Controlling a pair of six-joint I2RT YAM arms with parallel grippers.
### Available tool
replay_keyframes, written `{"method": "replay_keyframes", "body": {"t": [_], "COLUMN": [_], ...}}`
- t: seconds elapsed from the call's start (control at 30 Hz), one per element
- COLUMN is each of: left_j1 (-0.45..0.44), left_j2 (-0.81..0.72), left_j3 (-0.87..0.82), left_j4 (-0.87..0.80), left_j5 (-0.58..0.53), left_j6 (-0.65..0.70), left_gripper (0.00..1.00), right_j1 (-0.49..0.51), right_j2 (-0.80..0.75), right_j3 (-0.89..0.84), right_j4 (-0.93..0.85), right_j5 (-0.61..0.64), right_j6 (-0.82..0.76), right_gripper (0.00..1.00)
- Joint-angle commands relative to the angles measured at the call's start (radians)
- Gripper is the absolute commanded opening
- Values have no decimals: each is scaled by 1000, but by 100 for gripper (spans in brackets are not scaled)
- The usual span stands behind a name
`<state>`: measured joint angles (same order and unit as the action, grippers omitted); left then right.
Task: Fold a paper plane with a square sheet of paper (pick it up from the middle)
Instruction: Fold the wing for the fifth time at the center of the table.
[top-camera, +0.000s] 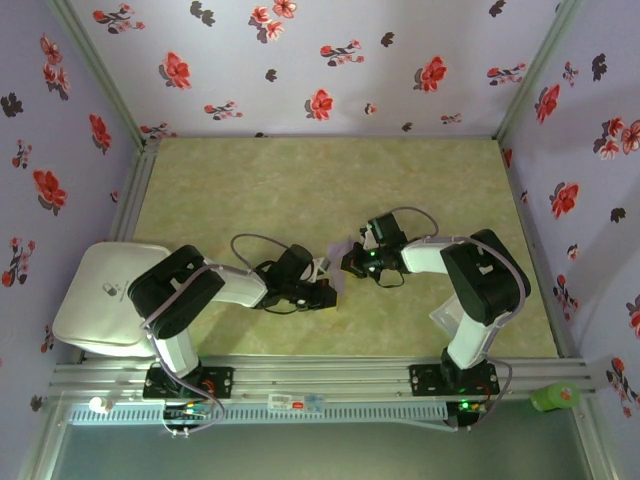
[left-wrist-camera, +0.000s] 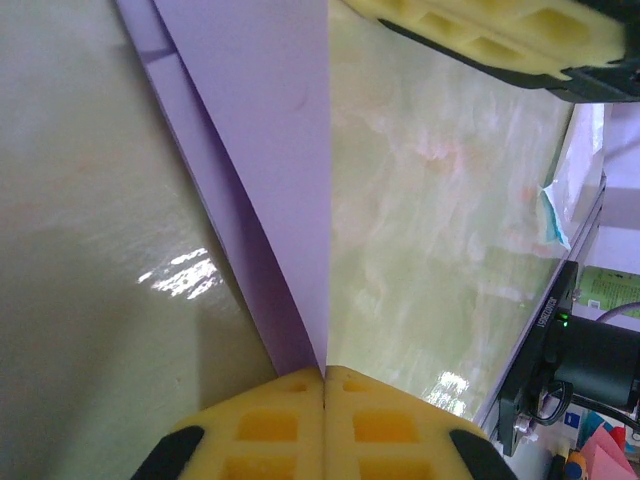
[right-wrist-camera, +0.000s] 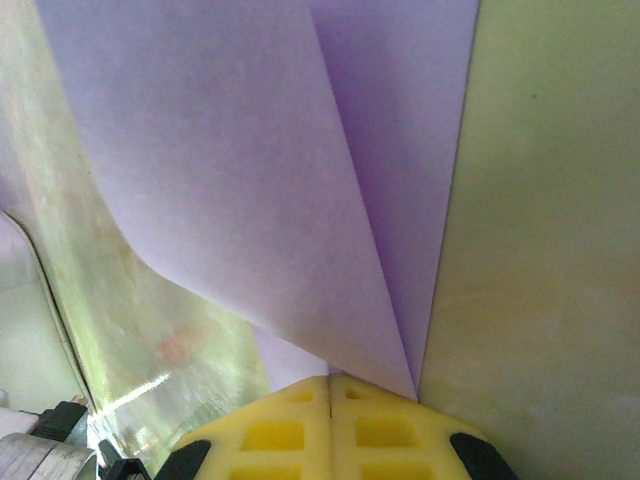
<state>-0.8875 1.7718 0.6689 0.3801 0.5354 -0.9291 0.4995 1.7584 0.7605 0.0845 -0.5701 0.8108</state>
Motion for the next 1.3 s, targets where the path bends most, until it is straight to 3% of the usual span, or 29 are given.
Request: {"method": "replay_keyframes", "body": {"t": [0.0, 0.23, 0.47, 0.63, 0.87, 1.27], "left_j1": [-16, -17, -16, -11, -17, -18], "left_j2": [-12, -78, -202, -246, -100, 25], "left_j3": [-21, -49, -43, 24, 163, 195], "left_j4": [-47, -36, -81, -146, -142, -115], "left_j5": [37, -8, -143, -186, -82, -85], "left_j6": [13, -1, -21, 12, 28, 25], "left_gripper": [2, 19, 23, 20, 7, 6], "right_j1": [10, 12, 13, 13, 16, 17], "right_j2": [48, 46, 45, 43, 46, 39], "right_j3": [-9, -4, 14, 10, 8, -5], "right_j4": [-107, -123, -150, -140, -130, -112], "right_j5": [97, 102, 100, 98, 92, 90], "right_j6": [-24, -35, -48, -40, -30, -19], "right_gripper": [3, 2, 2, 2, 2, 2]}}
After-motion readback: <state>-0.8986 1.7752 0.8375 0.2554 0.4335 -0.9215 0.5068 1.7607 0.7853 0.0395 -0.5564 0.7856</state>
